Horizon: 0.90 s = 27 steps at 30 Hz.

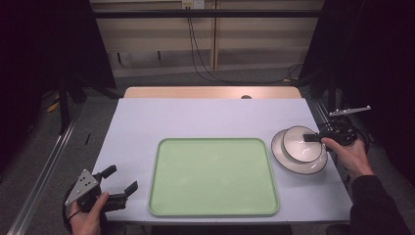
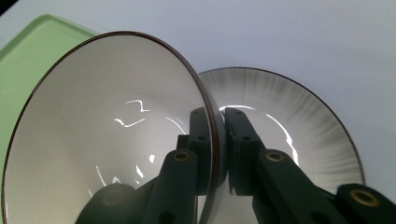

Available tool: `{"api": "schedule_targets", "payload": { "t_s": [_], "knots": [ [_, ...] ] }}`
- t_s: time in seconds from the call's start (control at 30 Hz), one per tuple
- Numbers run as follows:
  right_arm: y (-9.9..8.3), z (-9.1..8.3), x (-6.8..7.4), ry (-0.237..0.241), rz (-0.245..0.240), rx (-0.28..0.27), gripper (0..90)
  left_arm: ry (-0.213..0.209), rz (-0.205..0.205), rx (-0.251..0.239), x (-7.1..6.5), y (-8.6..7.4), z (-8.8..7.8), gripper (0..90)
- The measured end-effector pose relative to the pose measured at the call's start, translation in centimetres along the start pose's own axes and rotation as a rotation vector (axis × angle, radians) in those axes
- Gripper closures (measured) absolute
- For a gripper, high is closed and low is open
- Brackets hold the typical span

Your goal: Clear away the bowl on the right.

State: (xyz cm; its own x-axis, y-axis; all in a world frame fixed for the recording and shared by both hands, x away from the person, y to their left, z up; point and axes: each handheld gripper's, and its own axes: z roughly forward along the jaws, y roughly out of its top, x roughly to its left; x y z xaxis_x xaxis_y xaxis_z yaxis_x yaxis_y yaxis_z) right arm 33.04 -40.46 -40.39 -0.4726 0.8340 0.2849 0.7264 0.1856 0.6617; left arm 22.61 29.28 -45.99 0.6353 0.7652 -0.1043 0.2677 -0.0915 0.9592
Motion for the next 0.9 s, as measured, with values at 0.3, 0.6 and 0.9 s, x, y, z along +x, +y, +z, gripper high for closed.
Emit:
{"api": "schedule_targets", "payload": {
  "t_s": [0.3,0.6,0.9],
  "knots": [
    [0.8,0.2,1.0,0.038,-0.02,-0.018,82.9,0.001,0.011,0.005,0.0,0.0,0.0,2.1],
    [2.1,1.0,3.1,0.073,-0.06,-0.007,82.9,0.0,0.006,0.001,0.0,0.0,0.0,2.1],
    [3.1,2.3,4.3,0.105,-0.09,0.004,82.8,0.002,0.008,0.005,0.0,0.0,0.0,2.1]
  ]
}}
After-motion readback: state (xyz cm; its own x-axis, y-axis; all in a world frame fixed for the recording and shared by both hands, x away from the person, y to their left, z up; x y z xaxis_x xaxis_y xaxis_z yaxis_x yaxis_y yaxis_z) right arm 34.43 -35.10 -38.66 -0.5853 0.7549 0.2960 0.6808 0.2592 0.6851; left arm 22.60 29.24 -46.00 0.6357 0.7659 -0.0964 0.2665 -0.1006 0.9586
